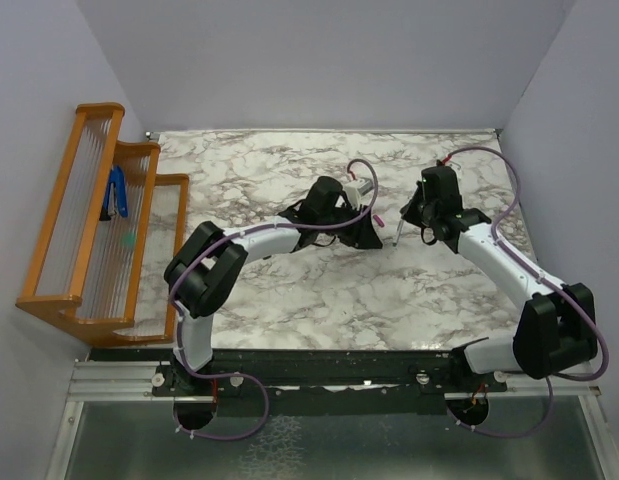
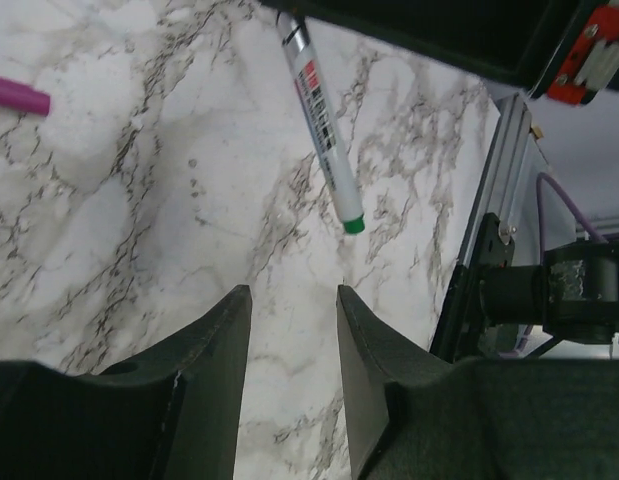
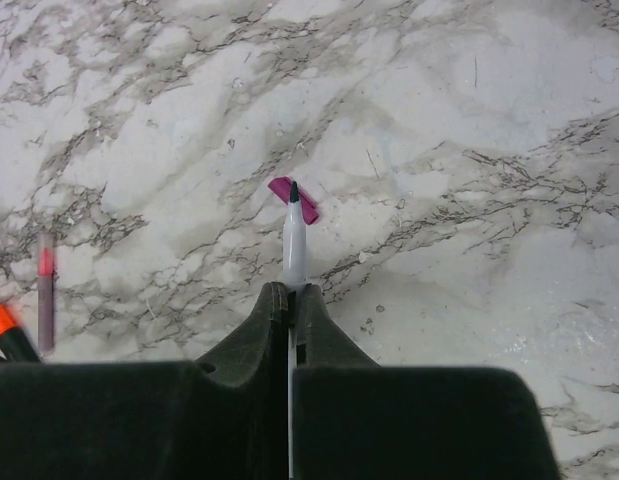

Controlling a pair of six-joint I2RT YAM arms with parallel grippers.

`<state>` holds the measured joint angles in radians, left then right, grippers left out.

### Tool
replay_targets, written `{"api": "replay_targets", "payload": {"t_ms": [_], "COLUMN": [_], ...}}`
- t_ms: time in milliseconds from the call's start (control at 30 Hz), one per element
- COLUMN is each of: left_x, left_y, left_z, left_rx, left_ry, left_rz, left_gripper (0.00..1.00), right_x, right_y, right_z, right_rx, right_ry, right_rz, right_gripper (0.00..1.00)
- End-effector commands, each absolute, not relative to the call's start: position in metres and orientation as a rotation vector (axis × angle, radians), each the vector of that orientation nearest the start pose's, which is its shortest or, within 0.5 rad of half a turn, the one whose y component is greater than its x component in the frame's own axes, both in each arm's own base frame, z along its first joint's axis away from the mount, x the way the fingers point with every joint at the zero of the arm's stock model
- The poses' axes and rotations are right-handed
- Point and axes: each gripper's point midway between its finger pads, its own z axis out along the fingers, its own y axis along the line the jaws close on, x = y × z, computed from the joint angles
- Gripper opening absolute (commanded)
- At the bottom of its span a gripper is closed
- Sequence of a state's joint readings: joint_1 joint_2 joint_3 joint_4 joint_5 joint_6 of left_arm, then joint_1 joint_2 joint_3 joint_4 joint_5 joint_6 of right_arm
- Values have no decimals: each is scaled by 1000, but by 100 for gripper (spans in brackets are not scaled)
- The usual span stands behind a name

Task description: Insert the pens into the pen caps

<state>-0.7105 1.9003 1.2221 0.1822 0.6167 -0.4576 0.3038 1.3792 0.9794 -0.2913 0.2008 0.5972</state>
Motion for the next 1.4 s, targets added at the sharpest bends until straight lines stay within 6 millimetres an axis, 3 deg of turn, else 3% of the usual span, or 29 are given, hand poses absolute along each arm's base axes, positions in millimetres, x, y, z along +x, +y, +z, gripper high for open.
{"api": "replay_targets", "payload": {"t_ms": [0,600,667,767,967,1033,1067,1100,1133,1200,1367], "left_x": [309,302,302,302,306,308,309,311,312,316,332], "left_y": [-445,-487,-489,-490,-485,-480,-478,-473,-469,-456,-408], "left_z": [155,144,143,143,139,132,130,126,122,115,104], "left_rx": [710,748,750,749,755,756,760,761,763,753,679], "left_ry": [2031,2044,2043,2040,2062,2089,2099,2117,2134,2164,2219], "left_rz": [-1395,-1394,-1389,-1387,-1333,-1281,-1252,-1219,-1186,-1122,-986], "left_gripper": [41,41,37,3,0,0,0,0,0,0,0], "right_x": [374,365,364,362,362,363,363,364,365,368,376], "right_y": [110,108,108,108,107,104,101,97,94,89,84], "right_z": [170,187,186,187,190,192,192,194,197,204,212], "right_rx": [398,387,386,384,384,397,406,412,414,415,392], "right_ry": [2191,2155,2157,2157,2145,2135,2129,2119,2105,2072,2022], "right_rz": [307,328,329,331,327,311,296,275,258,232,201], "right_gripper": [0,0,0,0,1,33,59,78,88,96,94]}}
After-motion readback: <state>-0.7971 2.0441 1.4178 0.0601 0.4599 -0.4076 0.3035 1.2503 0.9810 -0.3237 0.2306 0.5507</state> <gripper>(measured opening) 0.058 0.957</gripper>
